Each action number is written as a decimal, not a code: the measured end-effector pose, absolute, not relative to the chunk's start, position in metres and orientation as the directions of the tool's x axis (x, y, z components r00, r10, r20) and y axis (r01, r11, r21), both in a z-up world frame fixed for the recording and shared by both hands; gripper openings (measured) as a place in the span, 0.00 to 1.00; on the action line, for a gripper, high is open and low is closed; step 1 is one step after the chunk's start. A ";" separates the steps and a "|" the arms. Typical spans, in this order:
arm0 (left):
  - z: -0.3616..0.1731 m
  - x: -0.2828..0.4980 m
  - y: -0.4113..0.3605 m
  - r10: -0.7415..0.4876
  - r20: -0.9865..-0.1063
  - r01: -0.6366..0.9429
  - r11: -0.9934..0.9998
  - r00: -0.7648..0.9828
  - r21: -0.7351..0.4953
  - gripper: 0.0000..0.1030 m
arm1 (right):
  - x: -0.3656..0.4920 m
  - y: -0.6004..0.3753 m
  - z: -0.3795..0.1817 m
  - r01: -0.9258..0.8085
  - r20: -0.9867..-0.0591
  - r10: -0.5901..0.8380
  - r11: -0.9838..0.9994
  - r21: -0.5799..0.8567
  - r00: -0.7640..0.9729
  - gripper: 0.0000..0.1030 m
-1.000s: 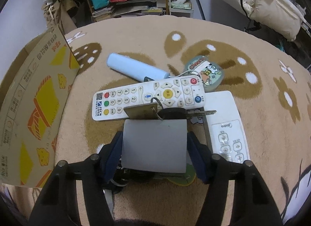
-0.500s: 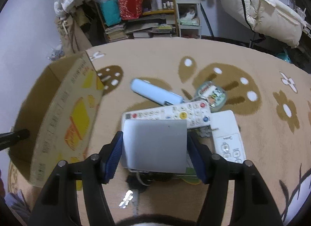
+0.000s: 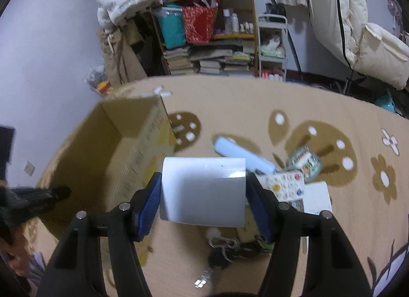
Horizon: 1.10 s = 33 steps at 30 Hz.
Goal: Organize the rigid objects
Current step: 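Carry the square adapter into the box and release it with the right tool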
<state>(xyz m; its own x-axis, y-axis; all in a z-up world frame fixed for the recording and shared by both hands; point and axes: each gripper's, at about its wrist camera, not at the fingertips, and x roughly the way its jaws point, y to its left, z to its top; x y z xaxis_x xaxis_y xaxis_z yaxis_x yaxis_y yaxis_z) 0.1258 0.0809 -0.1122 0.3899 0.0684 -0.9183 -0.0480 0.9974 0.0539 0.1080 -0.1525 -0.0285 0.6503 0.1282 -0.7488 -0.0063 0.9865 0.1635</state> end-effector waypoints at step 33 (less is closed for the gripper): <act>-0.114 0.125 0.083 0.060 -0.923 -0.053 0.998 0.381 0.043 0.11 | 0.157 -0.055 -0.004 -0.223 -0.736 0.317 0.948 0.227 0.598 0.67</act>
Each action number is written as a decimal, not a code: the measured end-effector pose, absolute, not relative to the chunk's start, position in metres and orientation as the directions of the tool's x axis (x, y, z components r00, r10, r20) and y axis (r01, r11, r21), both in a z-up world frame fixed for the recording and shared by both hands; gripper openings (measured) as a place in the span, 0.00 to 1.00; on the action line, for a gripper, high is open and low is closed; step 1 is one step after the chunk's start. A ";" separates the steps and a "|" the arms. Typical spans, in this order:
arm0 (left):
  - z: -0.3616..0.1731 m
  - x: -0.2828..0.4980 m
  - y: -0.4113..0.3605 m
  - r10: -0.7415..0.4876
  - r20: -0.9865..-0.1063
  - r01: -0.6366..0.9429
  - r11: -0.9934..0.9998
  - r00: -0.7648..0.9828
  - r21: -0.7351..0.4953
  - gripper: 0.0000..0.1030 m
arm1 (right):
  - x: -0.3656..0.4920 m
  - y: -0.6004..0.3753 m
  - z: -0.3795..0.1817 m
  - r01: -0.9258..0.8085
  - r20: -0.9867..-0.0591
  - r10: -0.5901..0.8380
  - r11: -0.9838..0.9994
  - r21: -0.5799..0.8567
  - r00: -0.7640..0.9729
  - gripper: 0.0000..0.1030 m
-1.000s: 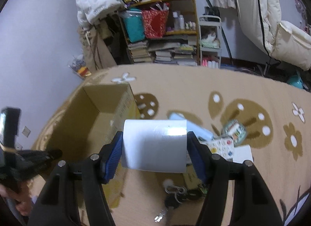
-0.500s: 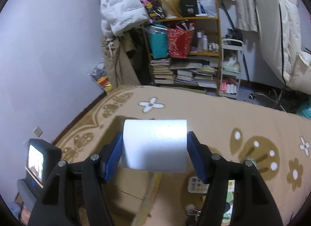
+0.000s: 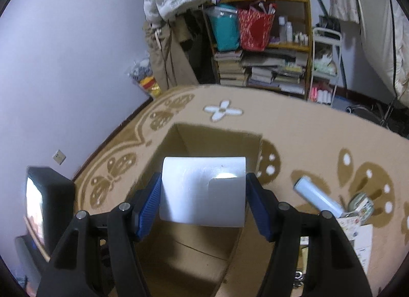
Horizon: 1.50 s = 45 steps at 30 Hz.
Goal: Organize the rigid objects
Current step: 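Carry the square adapter into the box and release it with the right tool, then return the right tool to the items and grasp the key bunch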
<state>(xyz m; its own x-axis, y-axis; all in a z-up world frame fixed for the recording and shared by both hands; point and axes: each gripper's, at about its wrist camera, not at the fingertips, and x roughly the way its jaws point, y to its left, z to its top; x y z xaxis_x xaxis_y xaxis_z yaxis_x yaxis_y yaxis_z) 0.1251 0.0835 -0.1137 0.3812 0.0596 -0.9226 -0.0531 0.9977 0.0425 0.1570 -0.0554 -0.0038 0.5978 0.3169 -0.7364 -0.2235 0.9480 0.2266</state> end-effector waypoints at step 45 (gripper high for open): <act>-0.115 0.125 0.087 0.057 -0.926 -0.057 0.998 0.373 0.038 0.11 | 0.146 -0.083 -0.025 -0.185 -0.785 0.218 0.974 0.133 0.581 0.90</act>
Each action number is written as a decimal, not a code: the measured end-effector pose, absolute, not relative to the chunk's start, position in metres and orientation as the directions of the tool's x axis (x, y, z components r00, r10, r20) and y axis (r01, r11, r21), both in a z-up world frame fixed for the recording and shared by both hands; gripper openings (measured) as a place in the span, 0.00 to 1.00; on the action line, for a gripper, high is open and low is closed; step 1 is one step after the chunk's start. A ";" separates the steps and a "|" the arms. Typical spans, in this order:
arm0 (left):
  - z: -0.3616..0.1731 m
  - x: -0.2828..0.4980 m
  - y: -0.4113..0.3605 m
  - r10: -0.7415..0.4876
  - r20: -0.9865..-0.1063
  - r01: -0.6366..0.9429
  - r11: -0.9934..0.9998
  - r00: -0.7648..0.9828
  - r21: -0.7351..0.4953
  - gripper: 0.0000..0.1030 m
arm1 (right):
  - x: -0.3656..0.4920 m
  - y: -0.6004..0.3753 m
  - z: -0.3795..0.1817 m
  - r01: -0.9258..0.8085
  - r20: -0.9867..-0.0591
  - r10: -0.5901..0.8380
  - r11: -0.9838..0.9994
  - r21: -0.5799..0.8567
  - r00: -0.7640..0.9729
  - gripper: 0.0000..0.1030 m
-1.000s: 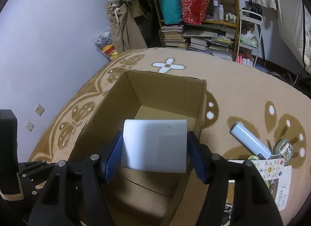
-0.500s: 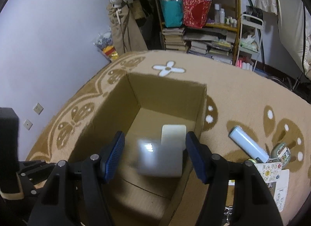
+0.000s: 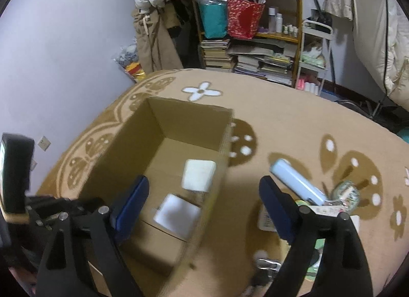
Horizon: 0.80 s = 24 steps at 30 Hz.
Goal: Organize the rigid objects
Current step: 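Return the right tool to the items and grasp the key bunch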
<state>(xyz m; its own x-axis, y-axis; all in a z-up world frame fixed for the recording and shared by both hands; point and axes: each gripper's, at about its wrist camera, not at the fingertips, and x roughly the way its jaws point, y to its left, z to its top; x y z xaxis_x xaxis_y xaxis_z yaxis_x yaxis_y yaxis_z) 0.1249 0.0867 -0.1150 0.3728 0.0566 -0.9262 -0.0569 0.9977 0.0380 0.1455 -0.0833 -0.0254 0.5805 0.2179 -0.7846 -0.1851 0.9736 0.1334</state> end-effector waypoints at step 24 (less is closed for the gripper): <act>-0.113 0.125 0.087 0.063 -0.926 -0.056 0.997 0.373 0.045 0.12 | 0.093 -0.159 -0.092 -0.005 -0.876 0.174 0.981 0.193 0.449 0.90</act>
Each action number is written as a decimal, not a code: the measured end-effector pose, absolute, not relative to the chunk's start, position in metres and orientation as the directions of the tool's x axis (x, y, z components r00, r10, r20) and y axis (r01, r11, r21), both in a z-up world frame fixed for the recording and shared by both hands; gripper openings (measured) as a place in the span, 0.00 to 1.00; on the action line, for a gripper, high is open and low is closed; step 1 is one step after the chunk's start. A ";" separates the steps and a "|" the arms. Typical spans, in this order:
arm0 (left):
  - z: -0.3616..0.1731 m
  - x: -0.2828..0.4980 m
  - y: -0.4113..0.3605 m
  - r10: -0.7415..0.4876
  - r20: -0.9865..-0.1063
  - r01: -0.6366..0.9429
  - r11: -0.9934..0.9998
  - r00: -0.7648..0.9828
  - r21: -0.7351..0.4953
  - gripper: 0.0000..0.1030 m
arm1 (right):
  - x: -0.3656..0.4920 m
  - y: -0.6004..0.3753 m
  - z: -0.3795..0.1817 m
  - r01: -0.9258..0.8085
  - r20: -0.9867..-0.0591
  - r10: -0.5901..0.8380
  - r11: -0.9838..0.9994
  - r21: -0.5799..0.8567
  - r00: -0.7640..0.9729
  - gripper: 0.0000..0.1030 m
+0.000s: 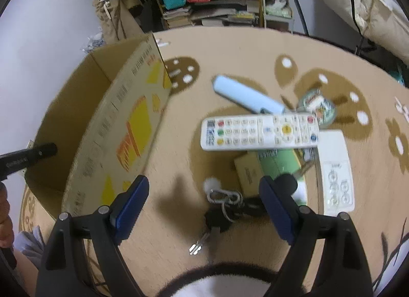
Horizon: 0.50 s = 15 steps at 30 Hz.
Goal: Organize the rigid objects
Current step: 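Return the right tool to the items and grasp the key bunch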
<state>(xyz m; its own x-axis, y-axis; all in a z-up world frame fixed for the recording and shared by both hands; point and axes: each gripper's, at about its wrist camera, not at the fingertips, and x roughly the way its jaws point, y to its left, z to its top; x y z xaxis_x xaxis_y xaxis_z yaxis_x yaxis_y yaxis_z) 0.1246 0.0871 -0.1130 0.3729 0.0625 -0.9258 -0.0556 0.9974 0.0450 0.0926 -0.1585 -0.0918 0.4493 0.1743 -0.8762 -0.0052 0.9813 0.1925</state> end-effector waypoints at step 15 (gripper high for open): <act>-0.112 0.124 0.087 0.061 -0.926 -0.057 0.997 0.372 0.043 0.12 | 0.084 -0.161 -0.129 0.052 -0.923 0.111 0.989 0.140 0.369 0.85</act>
<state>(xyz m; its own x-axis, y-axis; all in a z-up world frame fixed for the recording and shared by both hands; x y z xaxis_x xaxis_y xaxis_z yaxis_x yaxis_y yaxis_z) 0.1240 0.0866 -0.1124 0.3722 0.0608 -0.9262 -0.0570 0.9975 0.0425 0.0837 -0.1608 -0.1291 0.3690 0.1114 -0.9227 0.0519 0.9888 0.1401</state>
